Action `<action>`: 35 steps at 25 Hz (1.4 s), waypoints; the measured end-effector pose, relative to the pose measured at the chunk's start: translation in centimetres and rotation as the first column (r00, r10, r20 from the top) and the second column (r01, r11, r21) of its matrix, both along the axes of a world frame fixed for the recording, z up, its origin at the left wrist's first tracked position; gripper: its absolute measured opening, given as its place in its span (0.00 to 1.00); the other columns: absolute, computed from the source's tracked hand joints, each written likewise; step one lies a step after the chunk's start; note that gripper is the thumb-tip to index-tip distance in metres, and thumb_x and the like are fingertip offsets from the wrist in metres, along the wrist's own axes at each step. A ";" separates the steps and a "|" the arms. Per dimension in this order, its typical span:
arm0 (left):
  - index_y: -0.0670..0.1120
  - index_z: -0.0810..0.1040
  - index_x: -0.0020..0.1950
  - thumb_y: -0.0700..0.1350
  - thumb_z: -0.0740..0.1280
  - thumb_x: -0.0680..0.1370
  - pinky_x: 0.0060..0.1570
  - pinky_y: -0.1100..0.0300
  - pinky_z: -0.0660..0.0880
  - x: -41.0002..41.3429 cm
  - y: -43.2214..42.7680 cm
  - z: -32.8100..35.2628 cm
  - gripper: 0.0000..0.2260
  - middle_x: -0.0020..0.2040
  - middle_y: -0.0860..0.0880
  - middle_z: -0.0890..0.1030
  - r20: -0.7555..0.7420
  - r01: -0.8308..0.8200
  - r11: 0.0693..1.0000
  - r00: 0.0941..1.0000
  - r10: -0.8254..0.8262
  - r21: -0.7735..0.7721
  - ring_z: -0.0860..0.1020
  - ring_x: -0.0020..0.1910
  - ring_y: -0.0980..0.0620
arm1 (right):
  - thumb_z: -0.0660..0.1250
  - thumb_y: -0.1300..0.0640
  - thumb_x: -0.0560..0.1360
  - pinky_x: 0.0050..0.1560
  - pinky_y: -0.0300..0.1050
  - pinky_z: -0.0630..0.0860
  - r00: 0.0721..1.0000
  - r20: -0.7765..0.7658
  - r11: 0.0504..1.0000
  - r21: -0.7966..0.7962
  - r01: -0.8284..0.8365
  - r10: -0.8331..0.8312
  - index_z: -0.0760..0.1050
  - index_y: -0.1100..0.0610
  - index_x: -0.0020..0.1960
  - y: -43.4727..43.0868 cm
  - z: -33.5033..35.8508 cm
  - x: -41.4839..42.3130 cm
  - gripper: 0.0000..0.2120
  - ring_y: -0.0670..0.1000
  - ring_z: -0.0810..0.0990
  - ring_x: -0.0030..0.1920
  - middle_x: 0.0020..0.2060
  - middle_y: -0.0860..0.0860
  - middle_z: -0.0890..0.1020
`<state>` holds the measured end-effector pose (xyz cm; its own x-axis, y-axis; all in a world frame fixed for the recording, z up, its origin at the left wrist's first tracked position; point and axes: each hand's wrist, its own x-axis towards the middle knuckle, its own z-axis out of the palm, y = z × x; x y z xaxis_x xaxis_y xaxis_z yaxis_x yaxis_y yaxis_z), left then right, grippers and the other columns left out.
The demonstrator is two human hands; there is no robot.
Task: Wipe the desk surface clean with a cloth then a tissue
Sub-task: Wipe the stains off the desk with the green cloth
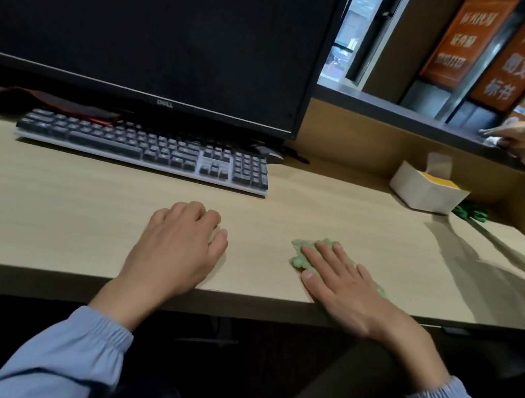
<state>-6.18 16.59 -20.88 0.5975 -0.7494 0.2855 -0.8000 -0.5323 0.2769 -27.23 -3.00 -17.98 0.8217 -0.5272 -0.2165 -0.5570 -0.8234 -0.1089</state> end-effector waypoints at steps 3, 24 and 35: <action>0.52 0.75 0.67 0.57 0.51 0.85 0.66 0.50 0.66 0.1 0.1 -0.1 0.19 0.62 0.52 0.76 0.003 0.004 1.000 1.000 -0.004 0.007 0.72 0.64 0.49 | 0.40 0.35 0.83 0.78 0.58 0.37 1.000 -0.022 1.000 -0.010 -0.004 0.004 0.39 0.37 0.80 -2.9 0.3 2.8 0.28 0.46 0.33 0.79 0.81 0.41 0.38; 0.56 0.73 0.61 0.60 0.46 0.82 0.65 0.53 0.64 0.7 -0.4 0.1 0.20 0.59 0.59 0.71 -0.019 -0.017 1.000 1.000 0.017 0.008 0.69 0.62 0.56 | 0.42 0.41 0.84 0.77 0.67 0.46 0.996 -0.049 0.997 -0.014 0.076 -0.077 0.44 0.44 0.82 -17.7 1.8 20.6 0.27 0.57 0.43 0.81 0.82 0.50 0.46; 0.53 0.76 0.64 0.57 0.55 0.85 0.67 0.48 0.66 0.1 -0.2 0.3 0.16 0.64 0.52 0.76 -0.014 -0.035 0.999 0.999 0.036 0.026 0.71 0.66 0.49 | 0.38 0.39 0.84 0.78 0.56 0.35 0.989 0.025 0.989 0.013 -0.149 0.148 0.38 0.37 0.80 -0.1 0.3 1.1 0.25 0.45 0.31 0.78 0.80 0.39 0.37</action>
<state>-6.11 16.36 -20.58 0.6276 -0.7346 0.2577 -0.7766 -0.5672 0.2742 -26.14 -3.13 -17.70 0.8956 -0.3959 -0.2029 -0.4258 -0.8949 -0.1335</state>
